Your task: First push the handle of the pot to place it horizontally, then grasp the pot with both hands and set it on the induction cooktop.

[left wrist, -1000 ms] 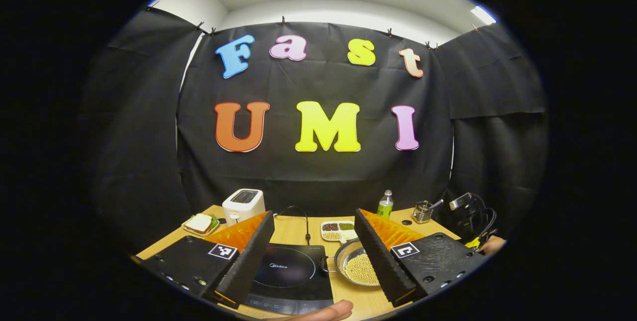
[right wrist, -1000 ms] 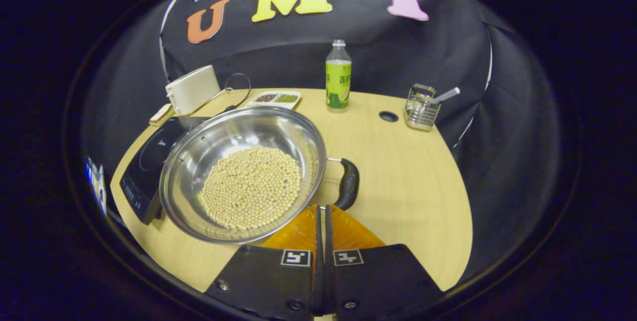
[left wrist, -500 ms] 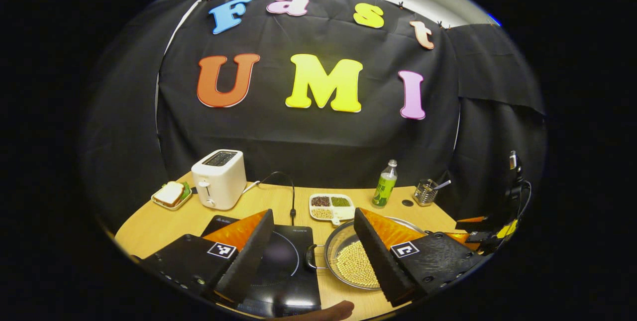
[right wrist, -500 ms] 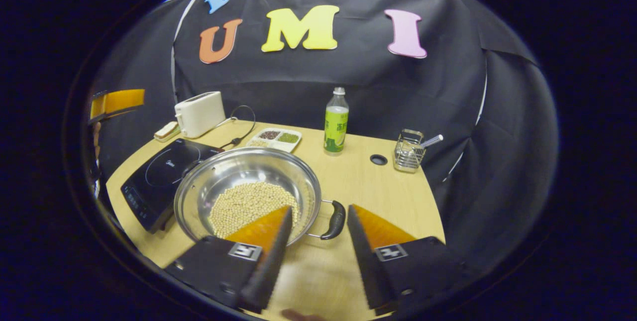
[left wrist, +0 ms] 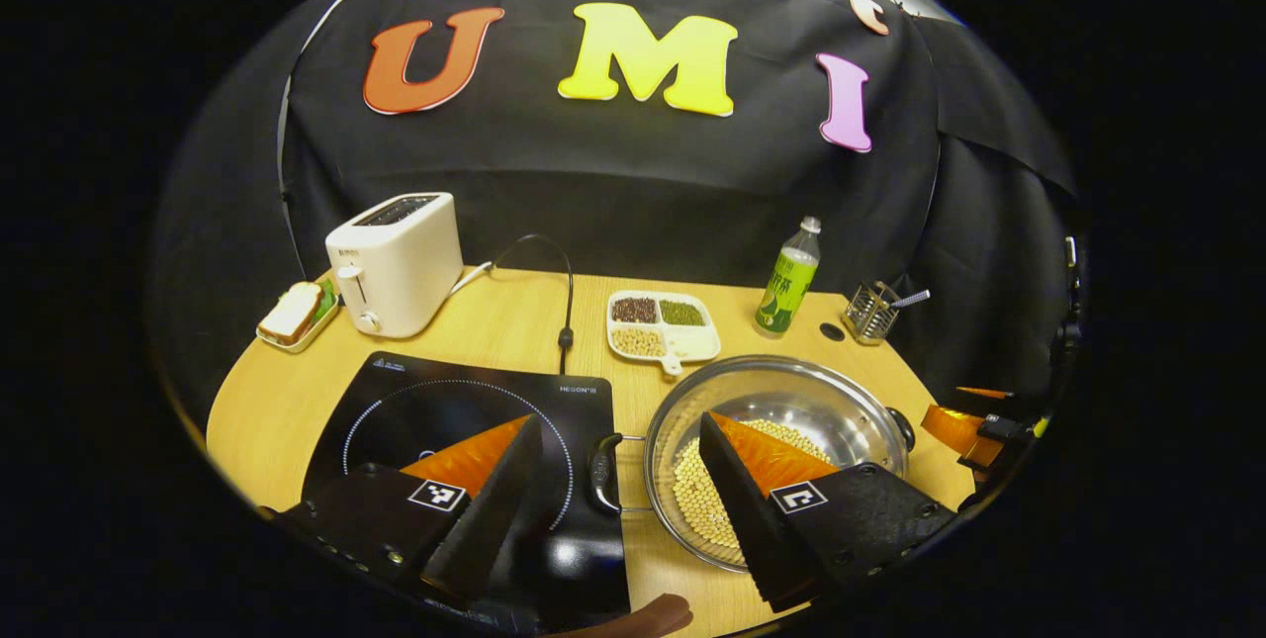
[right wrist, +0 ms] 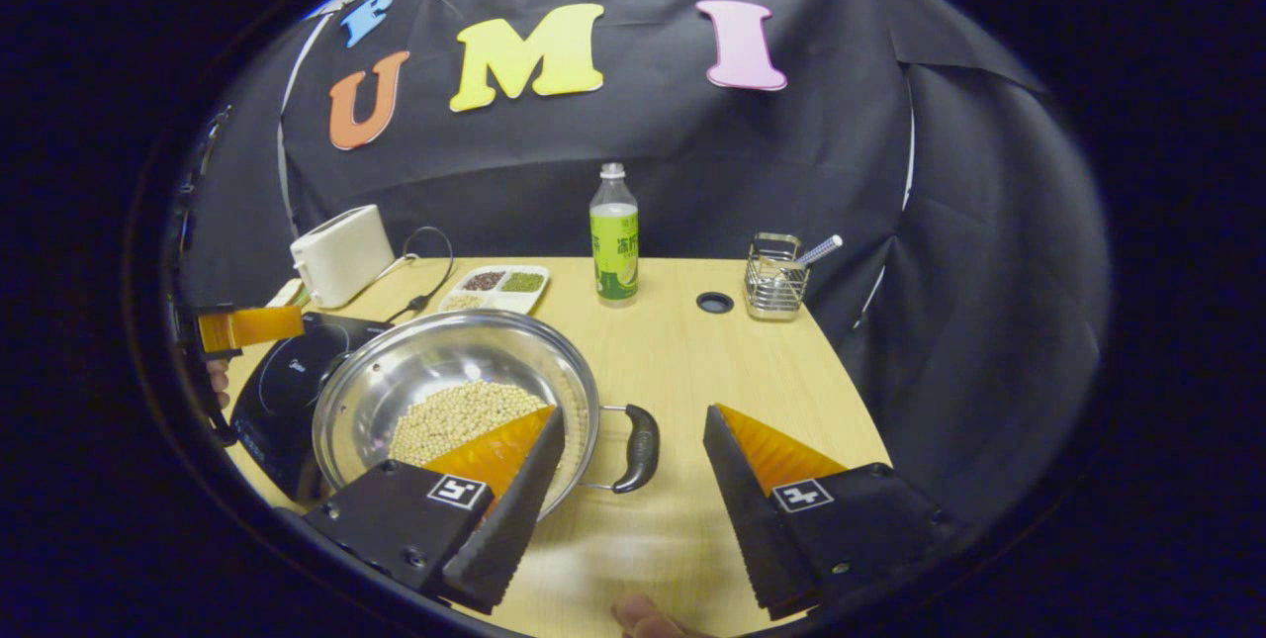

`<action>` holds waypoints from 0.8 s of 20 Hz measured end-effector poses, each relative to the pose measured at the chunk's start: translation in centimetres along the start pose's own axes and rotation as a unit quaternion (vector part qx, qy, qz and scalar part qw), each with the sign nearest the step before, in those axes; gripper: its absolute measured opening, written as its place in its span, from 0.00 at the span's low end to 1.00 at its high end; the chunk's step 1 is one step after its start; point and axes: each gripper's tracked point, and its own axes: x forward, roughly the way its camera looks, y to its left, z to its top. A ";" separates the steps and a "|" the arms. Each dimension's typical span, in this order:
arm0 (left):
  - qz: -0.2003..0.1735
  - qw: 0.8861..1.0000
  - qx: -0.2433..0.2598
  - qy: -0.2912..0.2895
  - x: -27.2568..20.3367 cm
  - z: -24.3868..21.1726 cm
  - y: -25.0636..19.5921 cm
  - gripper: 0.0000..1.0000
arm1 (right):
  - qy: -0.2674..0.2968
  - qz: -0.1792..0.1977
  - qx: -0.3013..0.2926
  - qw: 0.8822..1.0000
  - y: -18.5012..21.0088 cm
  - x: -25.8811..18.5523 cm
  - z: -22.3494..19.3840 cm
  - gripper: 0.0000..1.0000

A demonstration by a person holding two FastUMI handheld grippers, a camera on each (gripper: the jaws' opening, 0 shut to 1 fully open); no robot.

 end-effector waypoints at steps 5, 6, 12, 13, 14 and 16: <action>-0.001 0.998 0.010 0.067 2.9 -3.4 -0.1 0.95 | 0.036 0.006 0.019 0.999 0.2 2.3 -1.9 0.89; -0.003 0.997 0.012 0.078 3.3 -4.0 -0.1 0.95 | 0.038 -0.001 0.021 0.999 -0.2 2.8 -1.9 0.92; -0.002 0.991 0.054 0.120 4.8 -6.0 -0.1 0.80 | 0.066 0.016 0.045 0.997 0.9 4.7 -2.7 0.80; 0.000 0.991 0.057 0.117 4.9 -5.9 -0.1 0.80 | 0.068 0.015 0.042 0.997 0.9 5.1 -2.8 0.75; 0.001 0.991 0.057 0.119 5.0 -6.0 -0.1 0.80 | 0.069 0.015 0.041 0.997 0.9 5.3 -2.8 0.75; 0.005 0.991 0.057 0.117 5.3 -5.9 0.0 0.80 | 0.074 0.025 0.045 0.996 1.4 5.8 -3.1 0.79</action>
